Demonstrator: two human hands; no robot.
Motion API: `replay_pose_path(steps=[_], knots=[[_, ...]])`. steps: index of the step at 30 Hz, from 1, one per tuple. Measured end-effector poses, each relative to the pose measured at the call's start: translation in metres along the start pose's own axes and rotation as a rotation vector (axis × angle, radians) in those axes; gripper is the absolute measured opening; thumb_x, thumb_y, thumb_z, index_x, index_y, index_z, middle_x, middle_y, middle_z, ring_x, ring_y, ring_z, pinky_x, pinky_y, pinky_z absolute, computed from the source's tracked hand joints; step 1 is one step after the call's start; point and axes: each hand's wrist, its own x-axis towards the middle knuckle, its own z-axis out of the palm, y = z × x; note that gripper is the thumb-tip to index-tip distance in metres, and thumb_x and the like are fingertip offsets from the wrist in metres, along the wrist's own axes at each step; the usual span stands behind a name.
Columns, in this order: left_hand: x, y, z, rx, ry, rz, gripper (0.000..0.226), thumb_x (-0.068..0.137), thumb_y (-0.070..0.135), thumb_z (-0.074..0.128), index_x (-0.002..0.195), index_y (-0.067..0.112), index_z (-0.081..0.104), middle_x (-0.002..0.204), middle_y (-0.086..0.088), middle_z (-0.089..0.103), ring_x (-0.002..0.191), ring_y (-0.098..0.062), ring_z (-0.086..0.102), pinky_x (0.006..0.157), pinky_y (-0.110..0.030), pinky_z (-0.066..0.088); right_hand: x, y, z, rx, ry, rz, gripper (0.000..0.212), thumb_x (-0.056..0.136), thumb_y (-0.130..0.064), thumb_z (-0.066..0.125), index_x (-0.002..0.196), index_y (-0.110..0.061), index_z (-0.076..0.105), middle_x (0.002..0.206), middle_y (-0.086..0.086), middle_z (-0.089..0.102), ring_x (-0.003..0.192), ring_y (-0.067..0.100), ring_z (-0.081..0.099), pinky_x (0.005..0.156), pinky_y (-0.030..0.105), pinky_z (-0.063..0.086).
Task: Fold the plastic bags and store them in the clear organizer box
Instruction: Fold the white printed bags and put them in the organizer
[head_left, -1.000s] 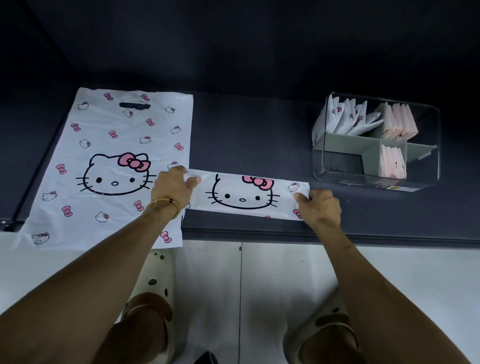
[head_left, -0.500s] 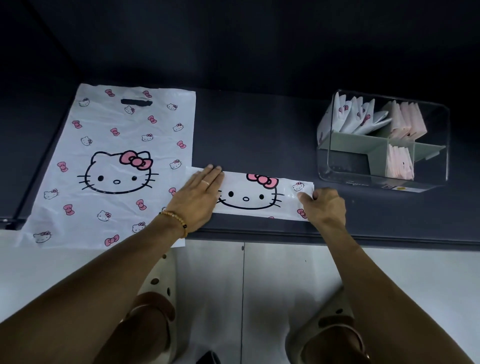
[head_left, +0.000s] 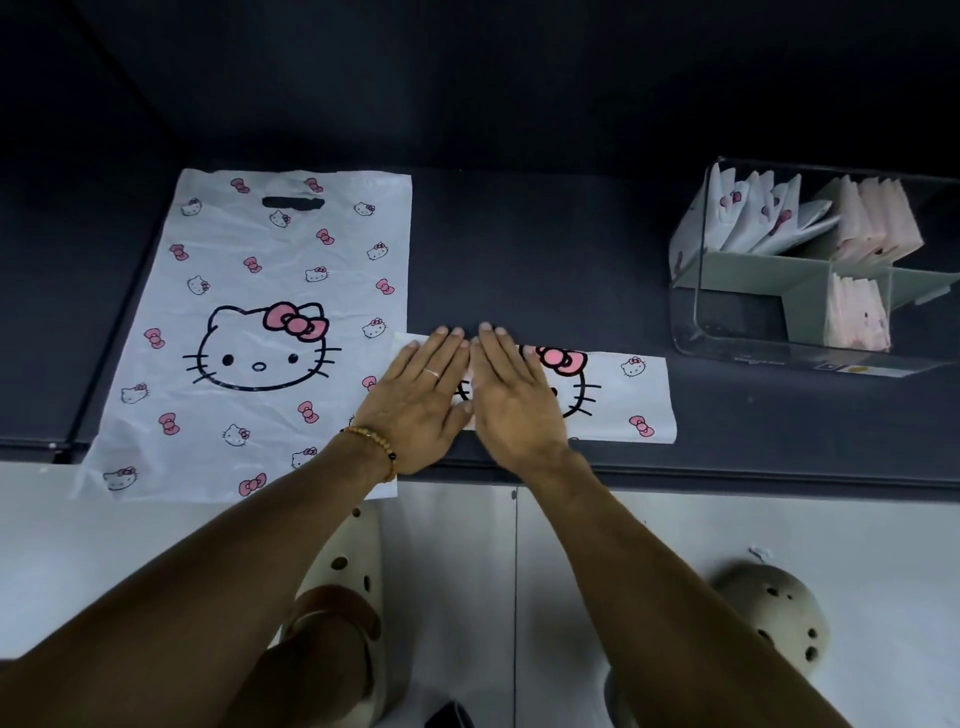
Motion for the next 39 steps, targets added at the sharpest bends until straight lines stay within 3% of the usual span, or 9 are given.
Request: replay_pose_path(steps=[5,17,19,21,24,27,30,34,39], knots=[[0.000,0.000,0.000,-0.004,-0.003,-0.019,0.068,0.094,0.047,0.009,0.150,0.009,0.000,0.159,-0.008,0.002,0.146,-0.021,-0.003,0.119,-0.039,0.003,-0.028,0.041,-0.006,-0.111,0.009,-0.047,0.060,0.100,-0.037,0.018,0.150,-0.006,0.022,0.158,0.009,0.017,0.147,0.023,0.015,0.119,0.043,0.013],[0.002,-0.003,0.006,-0.009,0.008,-0.013,0.069,0.094,0.049,0.006,0.151,0.010,0.003,0.159,-0.007,0.007,0.146,-0.021,0.001,0.119,-0.038,0.004,-0.085,0.131,-0.026,-0.174,-0.082,0.133,0.066,0.097,-0.045,0.004,0.153,-0.008,0.006,0.161,0.008,0.002,0.148,0.020,-0.002,0.120,0.040,0.003],[0.002,-0.002,0.005,-0.019,0.003,-0.018,0.070,0.094,0.050,0.006,0.151,0.010,0.003,0.159,-0.007,0.006,0.146,-0.021,0.001,0.119,-0.039,0.005,-0.087,0.123,-0.030,-0.193,-0.054,0.196,0.064,0.098,-0.040,0.011,0.152,-0.007,0.013,0.160,0.011,0.008,0.148,0.024,0.003,0.120,0.041,0.004],[0.001,0.000,0.003,-0.030,0.001,-0.031,0.069,0.094,0.049,0.009,0.151,0.010,0.004,0.159,-0.006,0.006,0.146,-0.021,0.001,0.119,-0.040,0.005,-0.089,0.102,-0.034,-0.189,0.046,0.181,0.055,0.100,-0.034,0.027,0.147,-0.005,0.031,0.154,0.016,0.029,0.143,0.031,0.025,0.115,0.046,0.022],[-0.005,0.008,-0.001,-0.004,-0.014,-0.092,0.068,0.095,0.049,0.012,0.151,0.010,0.005,0.159,-0.007,0.007,0.146,-0.023,0.003,0.118,-0.045,0.005,-0.084,0.068,-0.029,-0.182,0.162,0.002,0.040,0.094,-0.029,0.046,0.129,-0.011,0.054,0.123,0.012,0.056,0.111,0.031,0.053,0.089,0.044,0.045],[-0.027,0.016,-0.008,0.048,-0.024,-0.101,0.078,0.090,0.062,0.007,0.150,0.013,0.009,0.157,-0.014,0.014,0.144,-0.029,0.013,0.114,-0.051,0.008,-0.075,0.055,-0.026,-0.222,0.111,-0.059,0.037,0.089,-0.023,0.054,0.123,-0.011,0.058,0.112,0.009,0.057,0.100,0.029,0.055,0.086,0.045,0.045],[-0.058,0.015,-0.010,0.053,-0.075,0.000,0.085,0.081,0.076,0.019,0.150,0.027,0.004,0.155,-0.016,0.018,0.141,-0.032,0.018,0.111,-0.050,0.011,-0.068,0.065,-0.029,-0.228,0.102,-0.043,0.045,0.085,-0.012,0.054,0.130,-0.008,0.055,0.123,0.010,0.055,0.114,0.031,0.053,0.099,0.045,0.039],[-0.078,0.014,-0.010,0.052,-0.076,0.091,0.065,0.087,0.049,0.052,0.145,0.035,0.027,0.152,-0.007,0.031,0.134,-0.034,0.031,0.106,-0.050,0.029,-0.065,0.065,-0.031,-0.184,0.067,-0.021,0.049,0.086,-0.010,0.051,0.135,-0.006,0.050,0.140,0.010,0.047,0.134,0.028,0.039,0.111,0.044,0.028],[-0.075,0.023,-0.023,-0.089,0.134,0.074,0.036,0.092,0.034,0.051,0.127,0.032,0.054,0.133,0.001,0.054,0.109,-0.028,0.049,0.089,-0.041,0.044,-0.081,0.029,-0.022,-0.017,0.159,-0.107,0.041,0.075,-0.025,0.066,0.113,-0.010,0.066,0.115,0.008,0.059,0.104,0.029,0.056,0.080,0.041,0.047]])
